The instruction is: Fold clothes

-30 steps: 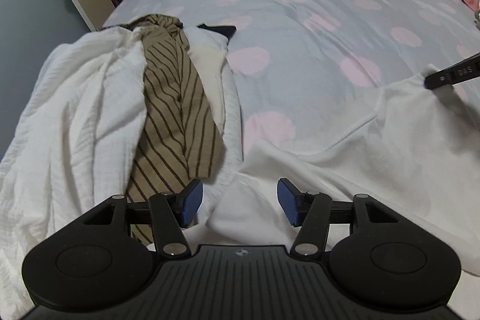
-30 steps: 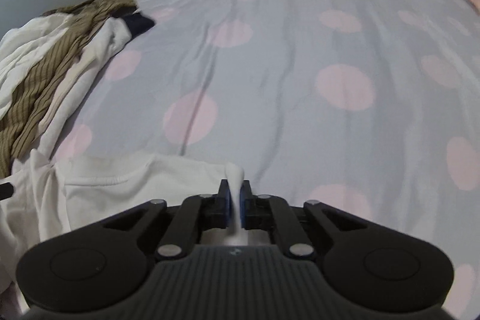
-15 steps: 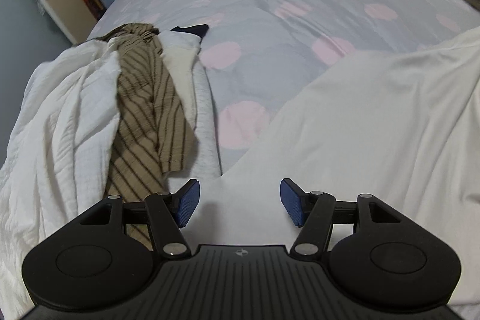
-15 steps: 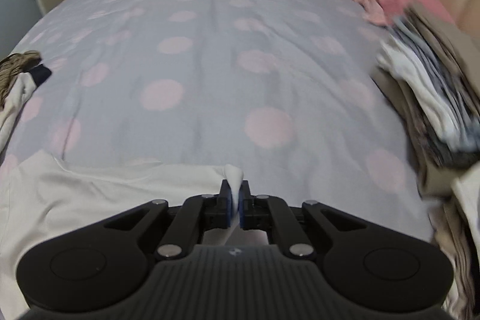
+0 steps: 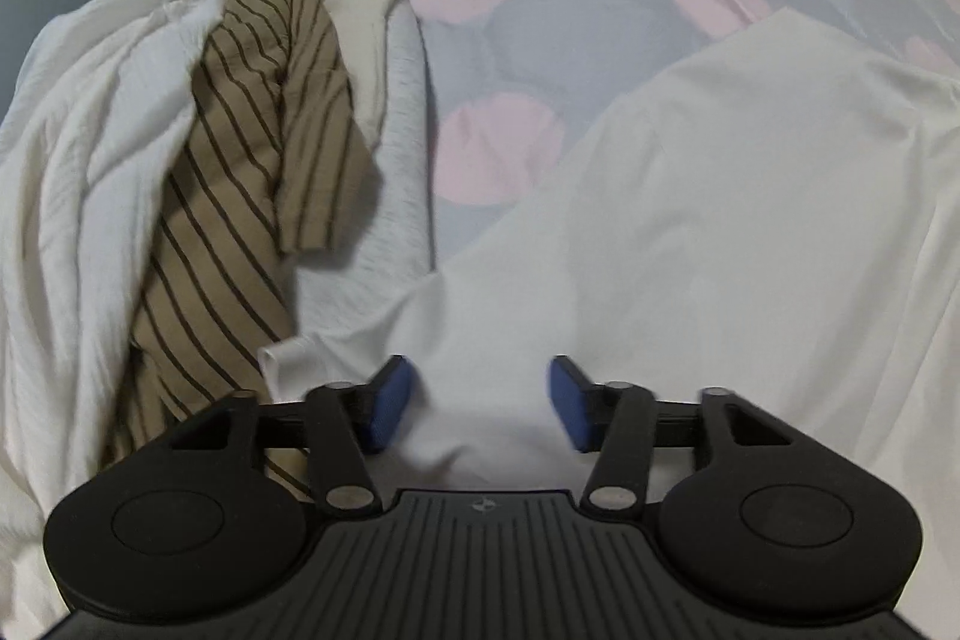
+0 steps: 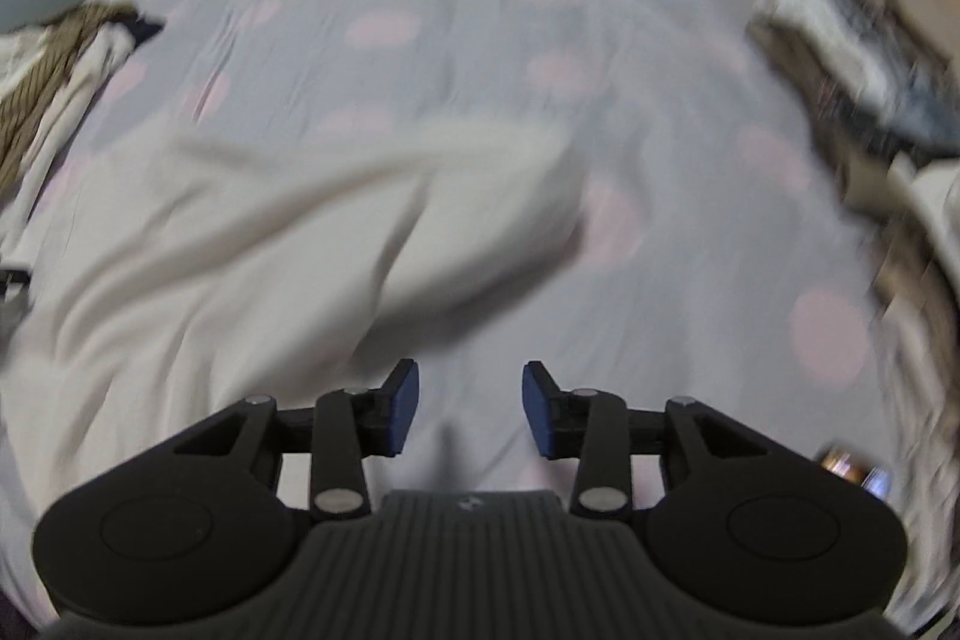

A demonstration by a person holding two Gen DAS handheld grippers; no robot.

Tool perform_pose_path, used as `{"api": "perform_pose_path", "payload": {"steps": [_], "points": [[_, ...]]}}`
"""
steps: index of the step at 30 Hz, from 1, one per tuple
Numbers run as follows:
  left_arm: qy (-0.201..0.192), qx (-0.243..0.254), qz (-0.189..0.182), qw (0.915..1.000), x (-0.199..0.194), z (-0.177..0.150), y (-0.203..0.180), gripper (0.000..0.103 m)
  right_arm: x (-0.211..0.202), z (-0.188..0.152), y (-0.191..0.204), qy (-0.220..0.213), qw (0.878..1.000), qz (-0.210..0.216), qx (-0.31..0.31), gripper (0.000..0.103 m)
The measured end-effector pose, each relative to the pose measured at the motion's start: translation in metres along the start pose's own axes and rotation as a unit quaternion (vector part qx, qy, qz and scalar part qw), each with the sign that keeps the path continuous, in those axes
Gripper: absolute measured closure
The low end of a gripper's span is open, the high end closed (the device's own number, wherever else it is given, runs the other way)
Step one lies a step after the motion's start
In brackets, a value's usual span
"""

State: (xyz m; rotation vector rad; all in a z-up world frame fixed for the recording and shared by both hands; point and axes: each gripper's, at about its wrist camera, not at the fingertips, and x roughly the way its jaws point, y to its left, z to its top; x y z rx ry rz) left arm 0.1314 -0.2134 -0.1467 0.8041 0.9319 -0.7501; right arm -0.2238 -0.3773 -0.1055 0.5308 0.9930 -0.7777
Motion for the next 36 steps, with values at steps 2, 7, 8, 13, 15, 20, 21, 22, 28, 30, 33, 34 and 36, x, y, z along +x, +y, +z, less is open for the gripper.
{"api": "perform_pose_path", "payload": {"steps": [2, 7, 8, 13, 15, 20, 21, 22, 28, 30, 33, 34, 36], "points": [[0.005, -0.004, -0.01, 0.9999, -0.002, -0.001, -0.004, 0.088, 0.004, -0.014, 0.01, 0.006, 1.0, 0.013, 0.004, 0.061], [0.007, -0.025, -0.041, 0.9988, -0.014, -0.005, -0.011, 0.1, 0.004, -0.035, 0.031, 0.001, 0.999, 0.031, -0.011, 0.061], [0.002, -0.031, -0.054, 0.9981, -0.02, -0.007, -0.012, 0.1, 0.002, -0.035, 0.033, -0.004, 0.999, 0.03, -0.02, 0.061], [-0.034, -0.027, -0.101, 0.9939, -0.056, -0.013, -0.029, 0.1, -0.005, -0.034, 0.03, -0.017, 0.999, 0.027, -0.023, 0.061], [-0.045, -0.02, -0.108, 0.9929, -0.069, -0.015, -0.036, 0.099, -0.004, -0.033, 0.03, -0.015, 0.999, 0.032, -0.024, 0.061], [-0.066, -0.034, -0.116, 0.9904, -0.087, -0.022, -0.04, 0.075, -0.004, -0.037, 0.038, -0.012, 0.998, 0.039, -0.041, 0.06], [-0.072, -0.033, -0.115, 0.9903, -0.089, -0.023, -0.041, 0.052, -0.004, -0.037, 0.038, -0.012, 0.998, 0.041, -0.044, 0.059], [-0.078, -0.03, -0.109, 0.9905, -0.089, -0.024, -0.042, 0.039, -0.005, -0.037, 0.039, -0.012, 0.998, 0.041, -0.046, 0.058], [-0.072, -0.031, -0.07, 0.9945, -0.074, -0.031, -0.039, 0.039, -0.004, -0.038, 0.039, -0.01, 0.998, 0.043, -0.047, 0.054], [-0.066, -0.048, -0.071, 0.9941, -0.065, -0.033, -0.034, 0.038, -0.002, -0.038, 0.04, -0.008, 0.998, 0.043, -0.049, 0.054], [-0.041, -0.069, -0.081, 0.9935, -0.048, -0.035, -0.029, 0.038, 0.002, -0.037, 0.041, -0.003, 0.998, 0.042, -0.052, 0.054], [-0.033, -0.075, -0.082, 0.9933, -0.041, -0.035, -0.028, 0.038, 0.004, -0.036, 0.041, -0.002, 0.998, 0.042, -0.052, 0.054], [-0.019, -0.087, -0.083, 0.9926, -0.028, -0.036, -0.026, 0.038, 0.006, -0.035, 0.043, 0.0, 0.998, 0.043, -0.054, 0.054]]}}
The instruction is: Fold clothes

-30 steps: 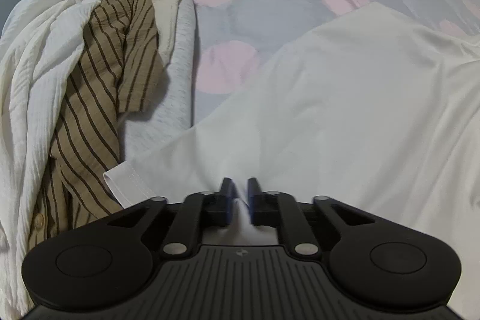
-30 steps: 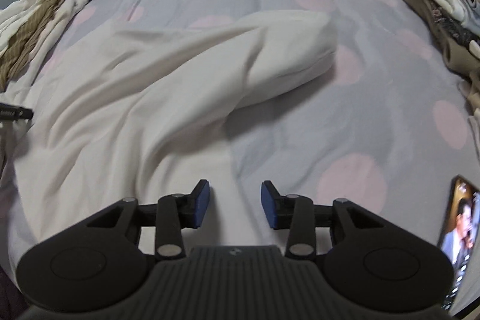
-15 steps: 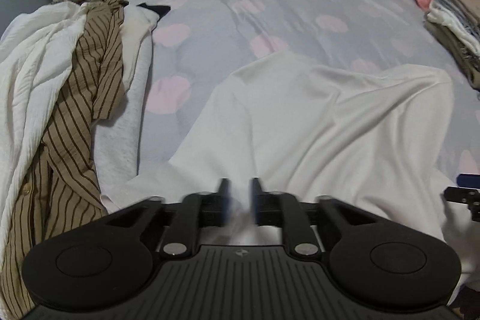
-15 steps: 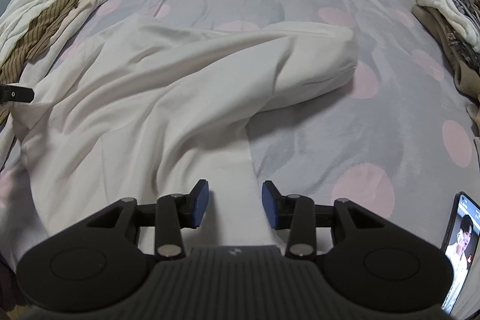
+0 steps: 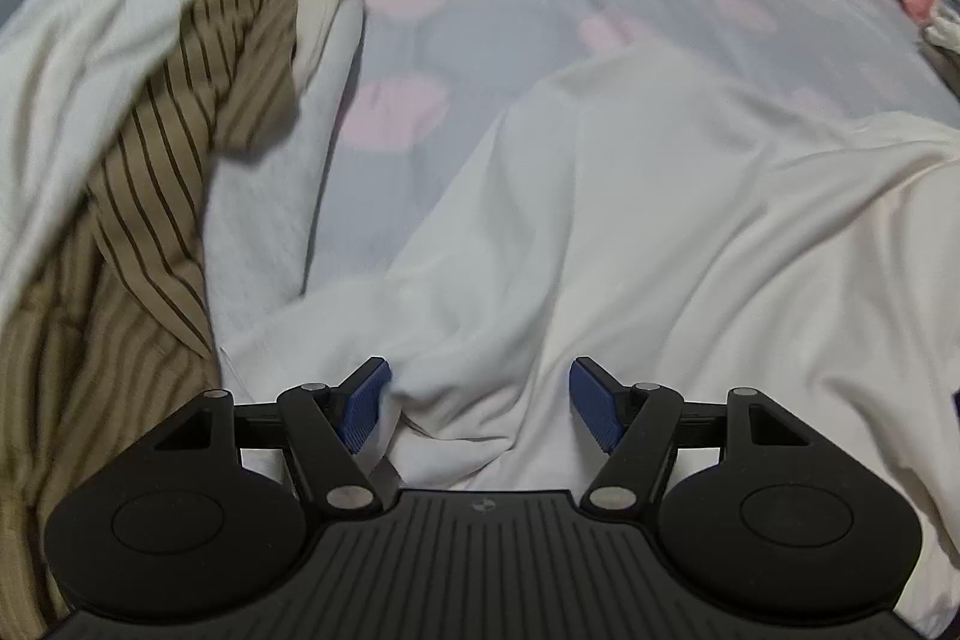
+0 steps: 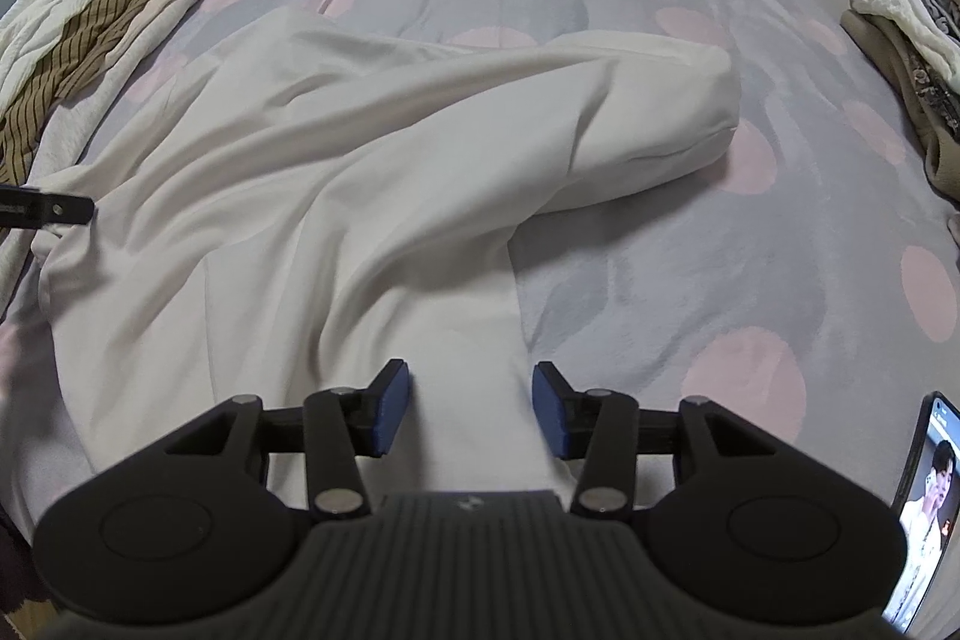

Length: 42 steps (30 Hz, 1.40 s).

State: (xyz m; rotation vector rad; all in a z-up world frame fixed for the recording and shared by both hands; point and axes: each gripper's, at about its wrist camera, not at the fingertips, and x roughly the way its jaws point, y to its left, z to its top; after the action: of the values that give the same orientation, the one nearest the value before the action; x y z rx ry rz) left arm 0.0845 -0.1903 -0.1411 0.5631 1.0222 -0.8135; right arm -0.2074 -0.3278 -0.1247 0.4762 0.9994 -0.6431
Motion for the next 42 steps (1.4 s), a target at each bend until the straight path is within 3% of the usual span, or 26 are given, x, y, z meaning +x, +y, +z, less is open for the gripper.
{"api": "perform_pose_path", "payload": {"steps": [2, 3, 4, 5, 7, 10, 13, 18, 21, 25, 29, 32, 35, 36, 37, 42], "points": [[0.004, -0.012, 0.002, 0.9999, 0.007, 0.001, 0.003, 0.041, 0.002, 0.001, 0.001, 0.0, 1.0, 0.001, -0.004, 0.053], [0.003, -0.019, 0.003, 0.9998, 0.007, 0.002, 0.004, 0.049, 0.002, 0.002, 0.003, -0.001, 1.0, 0.001, -0.008, 0.053], [0.001, -0.02, 0.006, 0.9998, 0.005, 0.003, 0.003, 0.067, 0.002, 0.002, 0.004, -0.003, 1.0, 0.001, -0.011, 0.053], [-0.005, -0.016, 0.004, 0.9999, 0.0, 0.004, 0.0, 0.077, 0.002, 0.003, 0.005, -0.004, 1.0, 0.001, -0.014, 0.053], [-0.021, -0.005, -0.005, 0.9997, -0.013, 0.006, -0.008, 0.09, 0.001, 0.003, 0.006, -0.007, 1.0, 0.001, -0.018, 0.053], [-0.059, 0.016, -0.032, 0.9976, -0.04, 0.006, -0.026, 0.094, -0.002, 0.004, 0.005, -0.009, 1.0, 0.002, -0.013, 0.053], [-0.111, 0.057, -0.077, 0.9893, -0.074, 0.002, -0.052, 0.095, -0.006, 0.006, 0.003, -0.004, 1.0, -0.002, -0.003, 0.053], [-0.156, 0.111, -0.171, 0.9666, -0.112, -0.019, -0.1, 0.096, -0.022, 0.007, -0.001, -0.008, 1.0, 0.004, 0.018, 0.053], [-0.16, 0.161, -0.202, 0.9528, -0.117, -0.036, -0.133, 0.096, -0.031, 0.006, -0.007, -0.015, 0.999, 0.003, 0.031, 0.053], [-0.136, 0.235, -0.224, 0.9361, -0.111, -0.059, -0.171, 0.096, -0.038, 0.003, -0.017, -0.017, 0.999, -0.002, 0.05, 0.053], [-0.094, 0.292, -0.218, 0.9265, -0.098, -0.076, -0.195, 0.095, -0.04, -0.001, -0.021, -0.015, 0.998, -0.003, 0.057, 0.053], [-0.083, 0.311, -0.206, 0.9241, -0.095, -0.085, -0.202, 0.088, -0.043, -0.003, -0.022, -0.018, 0.998, 0.005, 0.058, 0.053], [-0.086, 0.308, -0.219, 0.922, -0.103, -0.085, -0.195, 0.065, -0.049, -0.001, -0.023, -0.033, 0.997, 0.023, 0.063, 0.053], [-0.09, 0.31, -0.219, 0.9208, -0.107, -0.084, -0.193, 0.051, -0.051, 0.0, -0.023, -0.038, 0.997, 0.028, 0.064, 0.053], [-0.094, 0.314, -0.218, 0.9193, -0.111, -0.083, -0.191, 0.046, -0.053, 0.001, -0.023, -0.045, 0.996, 0.034, 0.066, 0.053], [-0.109, 0.331, -0.203, 0.915, -0.127, -0.074, -0.178, 0.045, -0.053, 0.009, -0.023, -0.057, 0.993, 0.066, 0.079, 0.046]]}}
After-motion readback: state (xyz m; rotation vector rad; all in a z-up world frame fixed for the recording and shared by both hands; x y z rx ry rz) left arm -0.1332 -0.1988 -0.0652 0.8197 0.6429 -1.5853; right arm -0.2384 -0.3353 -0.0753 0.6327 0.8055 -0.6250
